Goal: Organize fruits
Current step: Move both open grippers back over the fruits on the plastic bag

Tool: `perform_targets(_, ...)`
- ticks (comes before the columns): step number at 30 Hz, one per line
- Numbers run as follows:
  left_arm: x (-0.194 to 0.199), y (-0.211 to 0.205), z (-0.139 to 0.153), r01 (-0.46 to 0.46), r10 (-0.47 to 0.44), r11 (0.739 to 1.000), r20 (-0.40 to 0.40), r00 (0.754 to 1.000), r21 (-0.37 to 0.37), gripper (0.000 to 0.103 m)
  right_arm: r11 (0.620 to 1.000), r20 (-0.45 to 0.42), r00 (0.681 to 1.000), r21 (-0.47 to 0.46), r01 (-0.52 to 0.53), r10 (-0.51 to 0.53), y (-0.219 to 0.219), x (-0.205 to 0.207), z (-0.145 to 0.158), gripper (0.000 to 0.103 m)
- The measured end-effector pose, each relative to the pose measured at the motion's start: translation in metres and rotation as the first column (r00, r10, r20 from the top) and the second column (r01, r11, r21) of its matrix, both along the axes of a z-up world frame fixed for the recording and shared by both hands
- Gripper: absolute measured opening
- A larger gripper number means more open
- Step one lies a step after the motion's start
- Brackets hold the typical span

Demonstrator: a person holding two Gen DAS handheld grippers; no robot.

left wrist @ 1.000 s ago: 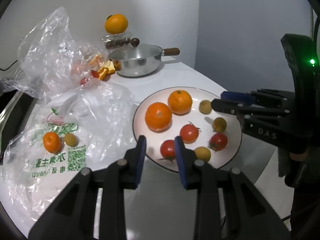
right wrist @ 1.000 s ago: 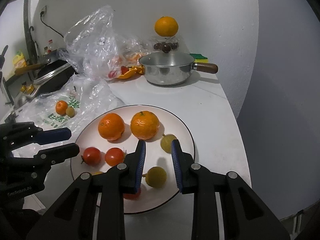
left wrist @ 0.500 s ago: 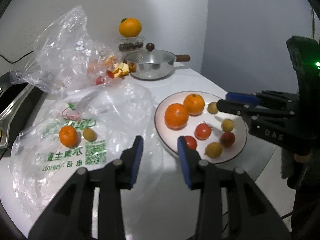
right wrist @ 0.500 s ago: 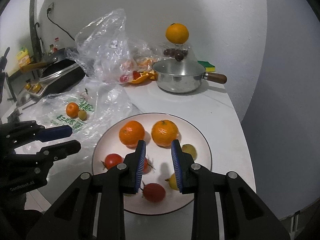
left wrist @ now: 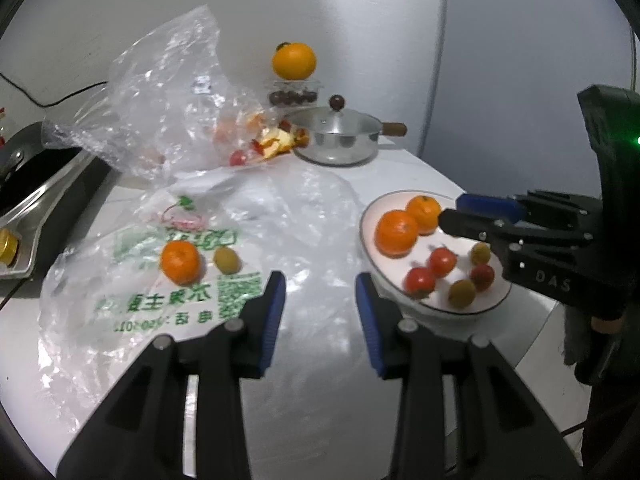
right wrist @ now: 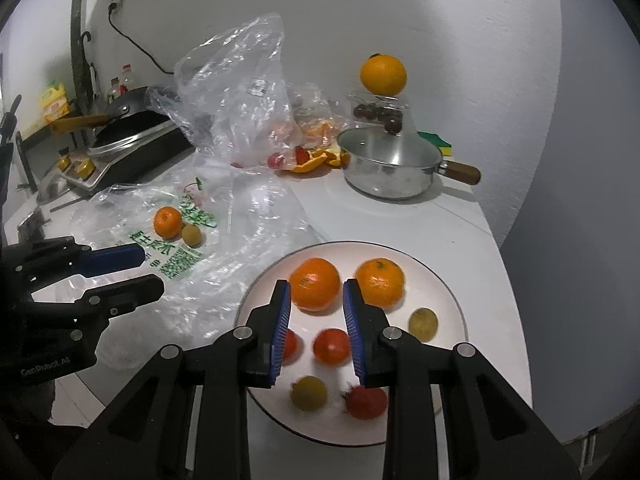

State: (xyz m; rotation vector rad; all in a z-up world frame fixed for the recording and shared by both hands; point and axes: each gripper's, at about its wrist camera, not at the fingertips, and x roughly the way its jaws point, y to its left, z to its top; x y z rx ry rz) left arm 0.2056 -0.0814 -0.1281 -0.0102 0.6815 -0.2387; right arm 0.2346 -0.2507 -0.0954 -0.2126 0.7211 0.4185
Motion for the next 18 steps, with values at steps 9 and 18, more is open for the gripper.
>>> perform_targets(9,-0.001,0.037,-0.007,-0.049,0.049,0.998,-0.009,0.999,-0.028,0.038,0.998,-0.009,0.999,-0.034,-0.05,0.049,0.041,0.002,-0.001,0.029)
perform_targets(18,-0.003,0.067,-0.012,-0.096,0.096,0.995,-0.003,0.995,-0.033,0.039,0.994,-0.017,0.996,-0.061,-0.088,0.088,0.075,0.004,-0.002,0.029)
